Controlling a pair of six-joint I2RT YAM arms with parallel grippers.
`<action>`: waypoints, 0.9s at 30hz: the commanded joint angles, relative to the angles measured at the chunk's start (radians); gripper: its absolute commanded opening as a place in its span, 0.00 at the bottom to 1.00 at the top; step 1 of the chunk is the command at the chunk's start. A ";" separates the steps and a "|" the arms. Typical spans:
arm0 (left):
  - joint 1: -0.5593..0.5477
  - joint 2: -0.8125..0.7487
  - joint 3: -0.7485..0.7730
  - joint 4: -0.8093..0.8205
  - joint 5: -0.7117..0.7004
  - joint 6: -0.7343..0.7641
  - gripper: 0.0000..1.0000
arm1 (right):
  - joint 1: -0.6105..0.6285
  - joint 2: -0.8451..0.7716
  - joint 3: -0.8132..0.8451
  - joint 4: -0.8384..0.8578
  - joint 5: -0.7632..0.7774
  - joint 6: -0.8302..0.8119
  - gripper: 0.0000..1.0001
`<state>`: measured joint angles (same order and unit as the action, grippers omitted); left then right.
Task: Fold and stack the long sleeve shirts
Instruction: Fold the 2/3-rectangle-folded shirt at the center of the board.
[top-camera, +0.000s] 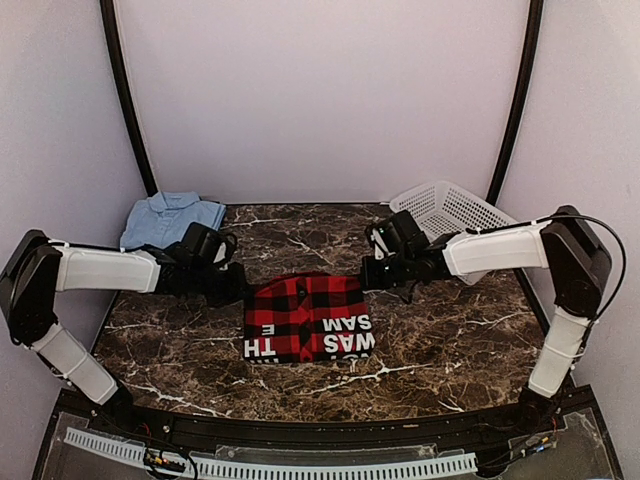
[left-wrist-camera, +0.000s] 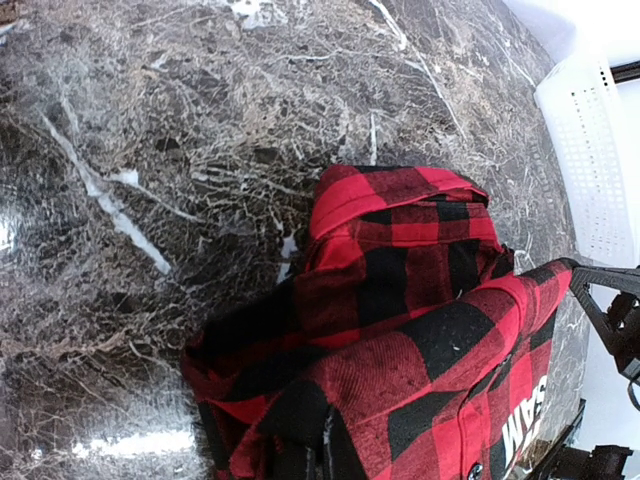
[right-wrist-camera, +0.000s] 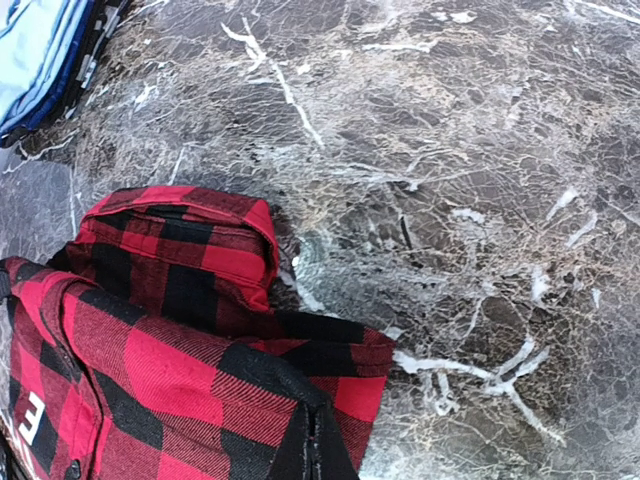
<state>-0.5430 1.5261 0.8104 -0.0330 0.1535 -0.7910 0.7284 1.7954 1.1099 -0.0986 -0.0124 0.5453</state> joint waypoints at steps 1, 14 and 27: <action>0.007 -0.017 0.050 -0.046 -0.062 0.030 0.00 | -0.004 0.013 0.020 0.001 0.080 -0.001 0.00; 0.084 0.174 0.194 -0.038 -0.059 0.092 0.00 | -0.052 0.177 0.163 0.016 0.095 -0.050 0.00; 0.130 0.150 0.304 -0.185 -0.036 0.169 0.54 | -0.028 0.137 0.330 -0.171 0.092 -0.143 0.48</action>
<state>-0.4103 1.7649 1.0946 -0.1116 0.1184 -0.6640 0.6796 2.0132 1.4055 -0.1879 0.0570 0.4446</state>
